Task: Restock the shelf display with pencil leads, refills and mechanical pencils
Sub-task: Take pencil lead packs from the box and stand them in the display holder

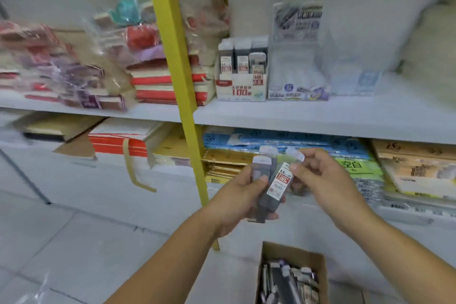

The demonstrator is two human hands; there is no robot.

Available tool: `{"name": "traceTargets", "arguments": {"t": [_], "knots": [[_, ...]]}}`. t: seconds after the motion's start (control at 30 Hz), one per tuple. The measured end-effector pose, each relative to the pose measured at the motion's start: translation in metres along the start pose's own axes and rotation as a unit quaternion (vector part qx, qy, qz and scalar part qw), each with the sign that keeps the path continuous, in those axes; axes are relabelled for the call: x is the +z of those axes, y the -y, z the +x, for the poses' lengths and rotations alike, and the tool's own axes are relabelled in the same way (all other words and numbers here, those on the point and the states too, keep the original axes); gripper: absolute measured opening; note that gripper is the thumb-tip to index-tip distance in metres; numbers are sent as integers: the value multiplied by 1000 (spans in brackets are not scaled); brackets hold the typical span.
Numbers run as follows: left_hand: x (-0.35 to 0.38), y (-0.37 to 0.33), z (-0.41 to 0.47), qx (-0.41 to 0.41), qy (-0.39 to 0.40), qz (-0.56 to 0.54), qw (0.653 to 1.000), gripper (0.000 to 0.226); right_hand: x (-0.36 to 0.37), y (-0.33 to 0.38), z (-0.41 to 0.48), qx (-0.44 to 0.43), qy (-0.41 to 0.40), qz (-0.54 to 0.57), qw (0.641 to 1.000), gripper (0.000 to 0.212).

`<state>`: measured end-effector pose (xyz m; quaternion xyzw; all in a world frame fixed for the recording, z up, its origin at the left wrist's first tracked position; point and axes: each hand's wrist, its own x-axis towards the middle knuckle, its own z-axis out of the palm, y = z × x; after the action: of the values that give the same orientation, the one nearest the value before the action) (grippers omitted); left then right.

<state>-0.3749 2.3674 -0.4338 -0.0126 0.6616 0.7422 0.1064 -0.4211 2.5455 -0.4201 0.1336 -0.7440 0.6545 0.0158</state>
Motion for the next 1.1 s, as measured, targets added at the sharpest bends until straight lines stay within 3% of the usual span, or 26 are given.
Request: {"name": "traceTargets", "arguments": {"t": [0.1, 0.23, 0.43, 0.57, 0.8, 0.97, 1.1], "knots": [[-8, -41, 1, 88, -66, 69, 992, 20, -4, 57, 33, -67, -26, 10, 997, 20], [-20, -79, 5, 187, -135, 60, 971, 12, -9, 128, 80, -216, -48, -26, 975, 28], [-39, -103, 21, 255, -183, 21, 949, 16, 10, 173, 138, -343, -54, -226, 910, 23], [-52, -106, 30, 260, -186, 18, 947, 15, 24, 172, 170, -339, -32, -389, 856, 16], [-67, -105, 37, 265, -190, 7, 945, 14, 22, 157, 206, -299, -28, -467, 832, 16], [-66, -107, 39, 270, -187, 23, 944, 15, 23, 149, 214, -291, -37, -470, 832, 24], [-62, -109, 38, 274, -184, 27, 944, 14, 25, 151, 212, -284, -29, -438, 853, 10]]}}
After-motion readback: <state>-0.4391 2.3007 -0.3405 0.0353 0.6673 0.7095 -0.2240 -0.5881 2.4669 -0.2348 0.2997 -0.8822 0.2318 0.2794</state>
